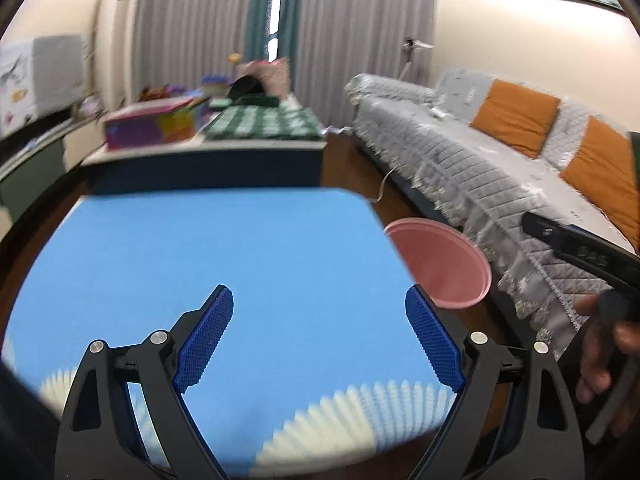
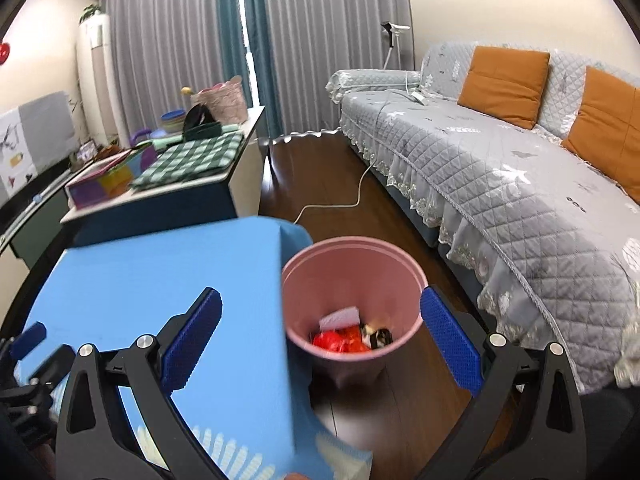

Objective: Collect trash

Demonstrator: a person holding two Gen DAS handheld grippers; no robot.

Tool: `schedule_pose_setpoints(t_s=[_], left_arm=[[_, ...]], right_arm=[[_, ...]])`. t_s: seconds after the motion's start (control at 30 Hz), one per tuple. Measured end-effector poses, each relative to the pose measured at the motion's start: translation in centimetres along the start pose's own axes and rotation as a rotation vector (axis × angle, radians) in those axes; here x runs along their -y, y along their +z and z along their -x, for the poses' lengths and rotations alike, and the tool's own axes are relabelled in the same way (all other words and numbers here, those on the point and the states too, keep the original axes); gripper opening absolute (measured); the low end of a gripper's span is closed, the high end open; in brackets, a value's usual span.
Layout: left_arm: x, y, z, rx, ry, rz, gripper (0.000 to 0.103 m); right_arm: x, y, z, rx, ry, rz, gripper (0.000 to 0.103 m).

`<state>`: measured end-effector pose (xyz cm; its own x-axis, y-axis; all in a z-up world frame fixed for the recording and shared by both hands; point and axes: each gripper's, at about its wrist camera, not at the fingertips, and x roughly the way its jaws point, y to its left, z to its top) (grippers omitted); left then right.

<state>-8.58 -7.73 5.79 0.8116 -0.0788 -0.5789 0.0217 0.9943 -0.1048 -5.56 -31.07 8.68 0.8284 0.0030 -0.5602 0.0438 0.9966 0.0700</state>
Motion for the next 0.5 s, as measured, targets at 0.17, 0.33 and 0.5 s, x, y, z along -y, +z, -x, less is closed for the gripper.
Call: schedule_pose_setpoints(t_s=[0.17,0.33,0.5], left_arm=[[-1.9,-1.5,0.4,-0.048,0.048,0.034,0.087],[-3.4,-2.4,0.6,-0.056,0.082,0.062,0.087],[-3.0,-2.8,0.7,-0.057,0.075,0.038,0.089]], right_arm=[[-1.1,-3.3,2.8,0.004,-0.03,0.005,0.098],[-1.9,-5.6,3.6,-0.019,-0.05,0.028,0.098],[-2.3,-5.8,3.3,-0.026,-0.056,0.043,0.098]])
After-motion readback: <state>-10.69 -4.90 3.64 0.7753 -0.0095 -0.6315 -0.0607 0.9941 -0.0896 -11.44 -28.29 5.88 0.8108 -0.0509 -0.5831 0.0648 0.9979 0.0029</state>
